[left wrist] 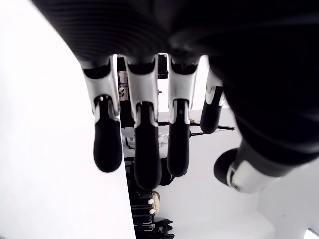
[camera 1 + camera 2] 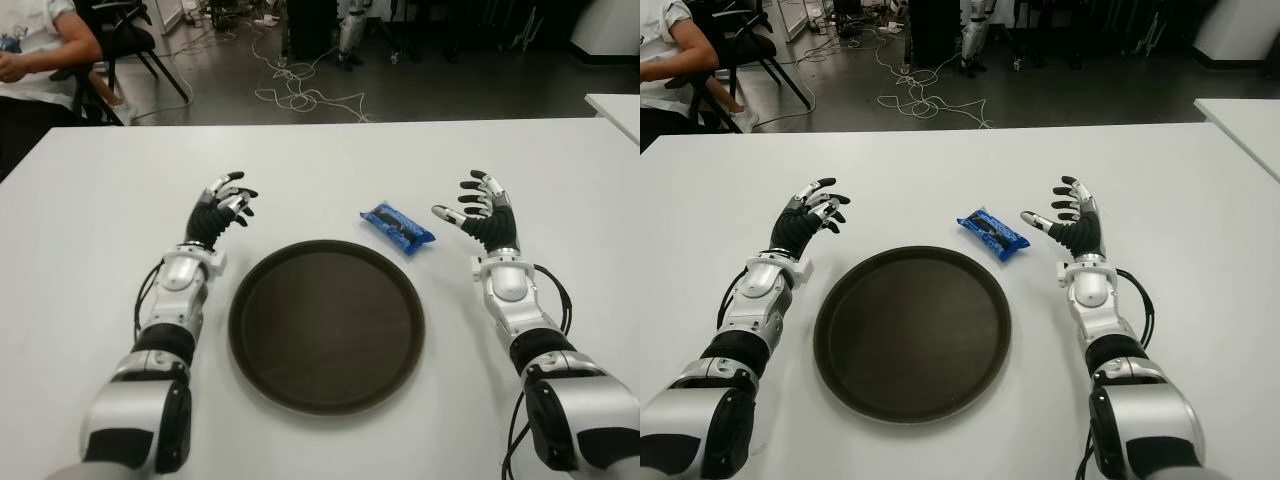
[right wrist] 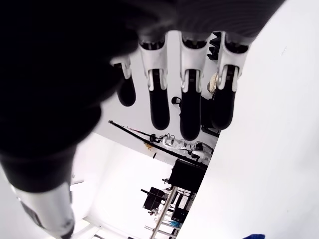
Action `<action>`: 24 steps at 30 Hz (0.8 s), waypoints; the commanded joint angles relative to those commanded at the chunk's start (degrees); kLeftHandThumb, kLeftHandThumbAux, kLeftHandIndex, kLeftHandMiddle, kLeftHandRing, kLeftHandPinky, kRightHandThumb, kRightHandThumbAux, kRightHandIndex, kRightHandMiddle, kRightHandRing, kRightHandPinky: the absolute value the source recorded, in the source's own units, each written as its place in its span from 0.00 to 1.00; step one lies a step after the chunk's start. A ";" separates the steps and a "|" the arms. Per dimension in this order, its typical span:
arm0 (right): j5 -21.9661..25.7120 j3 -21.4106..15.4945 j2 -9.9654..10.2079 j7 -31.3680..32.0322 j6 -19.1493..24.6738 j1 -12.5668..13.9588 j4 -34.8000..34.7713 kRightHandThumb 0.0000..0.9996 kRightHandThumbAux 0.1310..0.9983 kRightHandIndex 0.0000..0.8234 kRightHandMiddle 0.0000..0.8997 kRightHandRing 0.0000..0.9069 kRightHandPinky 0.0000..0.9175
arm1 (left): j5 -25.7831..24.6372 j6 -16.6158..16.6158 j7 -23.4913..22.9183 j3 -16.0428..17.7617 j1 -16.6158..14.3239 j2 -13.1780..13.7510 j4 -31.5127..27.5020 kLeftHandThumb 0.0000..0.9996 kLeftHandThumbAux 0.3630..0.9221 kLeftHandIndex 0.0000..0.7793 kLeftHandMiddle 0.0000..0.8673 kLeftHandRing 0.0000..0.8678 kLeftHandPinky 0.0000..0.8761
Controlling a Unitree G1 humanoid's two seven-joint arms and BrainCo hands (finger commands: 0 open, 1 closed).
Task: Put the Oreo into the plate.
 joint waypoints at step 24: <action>-6.14 4.55 -2.06 -3.79 -0.42 -1.13 -1.88 0.00 0.72 0.16 0.22 0.22 0.19 | 1.07 -0.05 6.09 0.16 -1.81 -0.15 2.83 0.95 0.49 0.22 0.51 0.36 0.33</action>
